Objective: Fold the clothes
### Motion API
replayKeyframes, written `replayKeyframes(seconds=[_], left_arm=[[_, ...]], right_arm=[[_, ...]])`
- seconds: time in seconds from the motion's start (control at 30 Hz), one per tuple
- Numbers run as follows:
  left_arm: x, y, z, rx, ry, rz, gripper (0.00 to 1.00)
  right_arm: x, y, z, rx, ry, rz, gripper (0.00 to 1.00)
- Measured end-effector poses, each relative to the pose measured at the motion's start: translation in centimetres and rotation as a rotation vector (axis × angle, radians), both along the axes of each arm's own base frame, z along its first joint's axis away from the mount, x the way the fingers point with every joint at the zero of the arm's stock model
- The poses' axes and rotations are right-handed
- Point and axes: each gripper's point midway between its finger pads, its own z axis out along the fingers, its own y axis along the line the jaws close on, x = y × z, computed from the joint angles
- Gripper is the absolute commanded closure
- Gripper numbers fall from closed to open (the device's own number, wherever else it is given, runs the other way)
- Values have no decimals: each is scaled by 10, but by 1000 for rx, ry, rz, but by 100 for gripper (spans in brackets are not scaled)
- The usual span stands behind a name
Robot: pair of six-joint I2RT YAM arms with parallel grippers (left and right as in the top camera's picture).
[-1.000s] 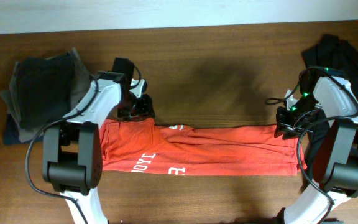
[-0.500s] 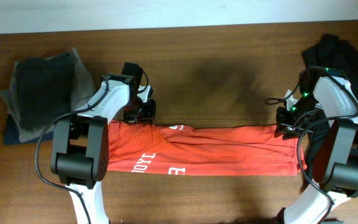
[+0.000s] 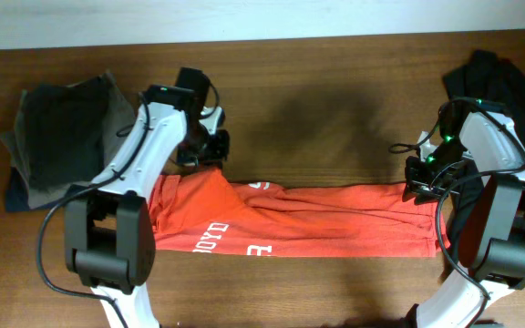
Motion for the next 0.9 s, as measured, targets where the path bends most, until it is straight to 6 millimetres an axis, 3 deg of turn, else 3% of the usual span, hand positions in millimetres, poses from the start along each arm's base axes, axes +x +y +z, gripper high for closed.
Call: replayKeyframes(seconds=[0.17, 0.33, 0.53, 0.67, 0.73, 0.83, 0.9], left_arm=[[-50, -29, 1, 39, 124, -151, 99], [-85, -61, 3, 63, 164, -297, 99], [-107, -81, 2, 89, 165, -414, 99], [-119, -81, -9, 108, 191, -438, 95], [-112, -86, -16, 95, 152, -439, 90], [-88, -103, -20, 46, 34, -445, 65], [-76, -111, -20, 22, -19, -442, 62]], right_arm=[[0, 0, 0, 0, 2, 0, 70], [-1, 0, 0, 1, 3, 0, 71], [-1, 0, 0, 1, 3, 0, 71], [-1, 0, 0, 1, 3, 0, 71], [-1, 0, 0, 1, 4, 0, 71], [-1, 0, 0, 1, 5, 0, 71], [-2, 0, 1, 2, 8, 0, 71]])
